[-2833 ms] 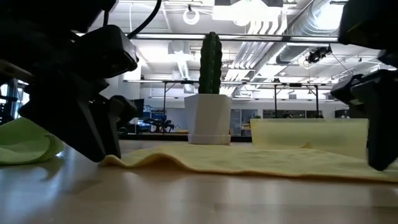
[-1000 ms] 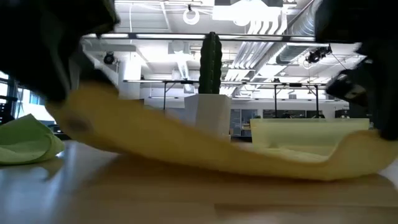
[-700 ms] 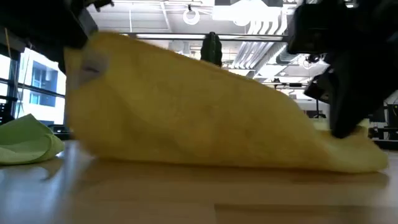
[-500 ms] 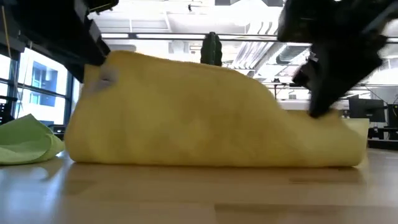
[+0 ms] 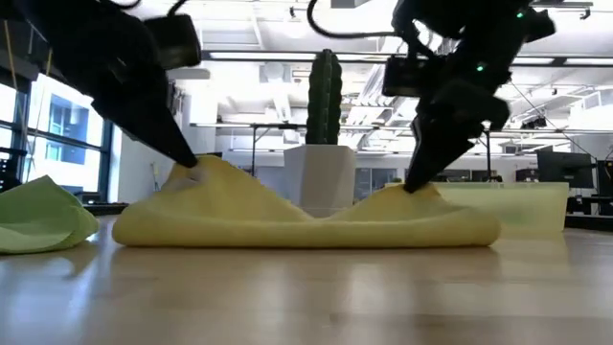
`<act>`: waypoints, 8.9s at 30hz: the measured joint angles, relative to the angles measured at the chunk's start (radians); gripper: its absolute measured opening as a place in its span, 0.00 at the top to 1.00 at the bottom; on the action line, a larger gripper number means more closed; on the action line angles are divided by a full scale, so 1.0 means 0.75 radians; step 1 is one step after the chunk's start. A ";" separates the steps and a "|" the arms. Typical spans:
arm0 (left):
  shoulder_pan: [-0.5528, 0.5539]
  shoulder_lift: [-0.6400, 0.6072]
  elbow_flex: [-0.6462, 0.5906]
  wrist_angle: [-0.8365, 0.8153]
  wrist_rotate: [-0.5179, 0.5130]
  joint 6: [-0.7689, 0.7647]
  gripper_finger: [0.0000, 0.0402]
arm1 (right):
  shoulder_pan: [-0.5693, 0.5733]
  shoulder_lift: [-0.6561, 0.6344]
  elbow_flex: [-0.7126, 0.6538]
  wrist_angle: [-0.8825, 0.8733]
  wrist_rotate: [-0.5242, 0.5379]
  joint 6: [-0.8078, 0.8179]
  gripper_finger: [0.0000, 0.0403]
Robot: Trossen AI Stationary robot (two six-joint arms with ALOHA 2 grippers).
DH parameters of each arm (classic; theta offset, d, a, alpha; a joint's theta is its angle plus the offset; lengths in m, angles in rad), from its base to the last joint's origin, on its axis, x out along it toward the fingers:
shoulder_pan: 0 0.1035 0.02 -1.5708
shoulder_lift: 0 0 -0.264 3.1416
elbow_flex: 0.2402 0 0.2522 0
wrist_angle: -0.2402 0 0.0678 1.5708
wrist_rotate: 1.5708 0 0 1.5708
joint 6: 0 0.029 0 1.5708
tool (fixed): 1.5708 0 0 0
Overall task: Roll microfiber towels into tight, uniform cylinder then place into a basket
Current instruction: Roll the yellow towel
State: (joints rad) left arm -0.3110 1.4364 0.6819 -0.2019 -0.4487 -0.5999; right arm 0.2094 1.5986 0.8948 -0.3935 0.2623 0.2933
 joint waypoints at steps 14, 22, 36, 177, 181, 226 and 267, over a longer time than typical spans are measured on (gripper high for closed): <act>0.161 0.000 0.001 -0.098 -0.026 0.049 0.99 | -0.161 0.056 0.000 0.001 0.030 -0.103 1.00; 0.209 0.016 0.001 -0.094 -0.028 0.049 0.99 | -0.192 0.056 0.000 0.002 0.046 -0.158 1.00; 0.224 0.083 0.002 -0.090 0.025 0.047 0.99 | -0.191 0.031 0.080 -0.143 0.019 -0.200 0.71; -0.061 0.143 0.326 -0.068 0.337 0.380 0.71 | 0.233 0.125 0.064 0.177 -0.068 -0.507 0.68; -0.091 0.141 0.329 -0.112 0.313 0.375 0.65 | 0.224 0.109 0.064 0.172 -0.036 -0.508 0.68; 0.032 0.424 0.207 0.002 0.400 1.028 0.61 | 0.115 0.360 0.052 0.573 -0.353 -0.936 0.68; -0.063 0.415 0.203 0.042 0.428 0.465 1.00 | -0.007 0.416 0.049 0.686 -0.751 -0.143 1.00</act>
State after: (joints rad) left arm -0.3586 1.7479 0.8343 -0.1703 -0.1280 -0.2514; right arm 0.2045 1.9106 0.9318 0.1210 -0.3009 0.1858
